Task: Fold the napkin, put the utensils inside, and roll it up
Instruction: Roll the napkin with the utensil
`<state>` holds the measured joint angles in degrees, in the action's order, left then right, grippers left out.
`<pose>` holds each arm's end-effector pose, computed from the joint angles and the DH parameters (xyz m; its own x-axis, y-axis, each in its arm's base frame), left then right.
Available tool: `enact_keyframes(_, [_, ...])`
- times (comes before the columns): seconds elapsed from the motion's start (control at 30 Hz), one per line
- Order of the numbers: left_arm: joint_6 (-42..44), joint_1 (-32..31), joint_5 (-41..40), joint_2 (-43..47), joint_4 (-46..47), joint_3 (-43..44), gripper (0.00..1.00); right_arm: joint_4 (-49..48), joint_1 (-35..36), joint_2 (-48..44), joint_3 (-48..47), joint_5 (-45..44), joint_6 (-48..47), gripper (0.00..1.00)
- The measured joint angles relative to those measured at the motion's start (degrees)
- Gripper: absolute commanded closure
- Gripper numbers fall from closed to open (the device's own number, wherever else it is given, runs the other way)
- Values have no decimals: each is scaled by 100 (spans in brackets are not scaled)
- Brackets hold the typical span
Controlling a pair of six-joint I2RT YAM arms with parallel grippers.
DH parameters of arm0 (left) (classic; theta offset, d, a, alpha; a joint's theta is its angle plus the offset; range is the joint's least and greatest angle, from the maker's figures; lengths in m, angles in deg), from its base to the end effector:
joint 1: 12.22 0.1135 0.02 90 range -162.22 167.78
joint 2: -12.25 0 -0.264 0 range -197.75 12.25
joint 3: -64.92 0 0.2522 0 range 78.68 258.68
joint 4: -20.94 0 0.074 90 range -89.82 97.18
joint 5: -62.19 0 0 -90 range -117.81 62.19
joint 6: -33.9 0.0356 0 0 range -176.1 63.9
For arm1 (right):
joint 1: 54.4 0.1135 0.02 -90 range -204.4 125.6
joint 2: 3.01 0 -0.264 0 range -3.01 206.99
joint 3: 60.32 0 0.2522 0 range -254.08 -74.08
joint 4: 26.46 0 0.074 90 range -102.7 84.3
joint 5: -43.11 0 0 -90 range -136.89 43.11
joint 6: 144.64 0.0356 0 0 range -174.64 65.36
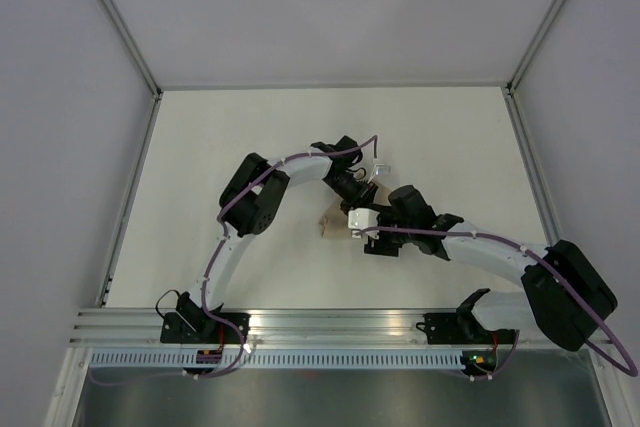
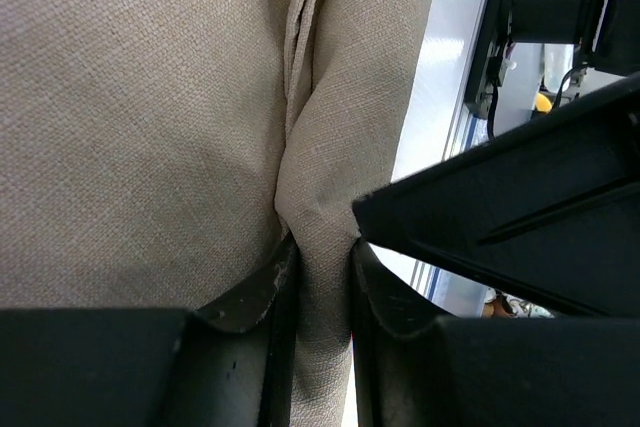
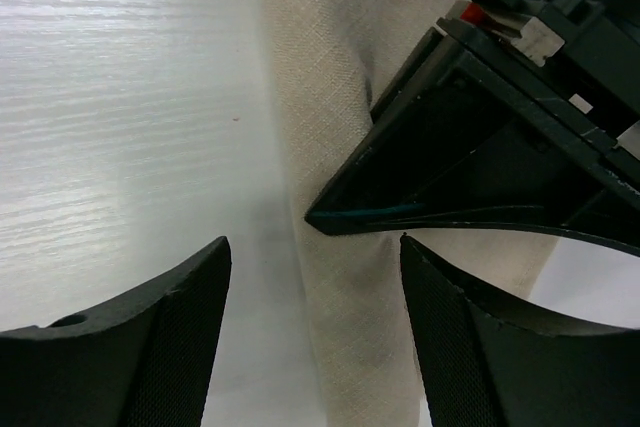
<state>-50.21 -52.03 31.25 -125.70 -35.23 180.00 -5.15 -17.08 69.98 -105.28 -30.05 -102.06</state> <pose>0.3384 -0.3218 0.1017 -0.7035 0.6551 -0.2755 0.5294 0.2245 -0.8181 0.1813 0.1512 0.1655 0.1296 -0.7874 -0.6027 -0.9384 0.0989 -0.3311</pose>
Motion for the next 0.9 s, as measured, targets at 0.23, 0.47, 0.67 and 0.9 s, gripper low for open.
enact_keyframes(0.23, [-52, 0, 22, -15, -33, 9, 76, -350, 33, 354, 0, -393, 0, 41])
enact_keyframes(0.47, [-125, 22, 33, -15, -31, 11, 55, -442, 35, 525, 0, -472, -48, 67])
enact_keyframes(0.67, [-334, 149, 260, 9, 153, -101, 54, -431, 35, 579, -37, -411, -66, 69])
enact_keyframes(0.9, [-614, 457, 94, 415, 573, -511, 53, -138, -50, 876, -391, -129, -149, 70])
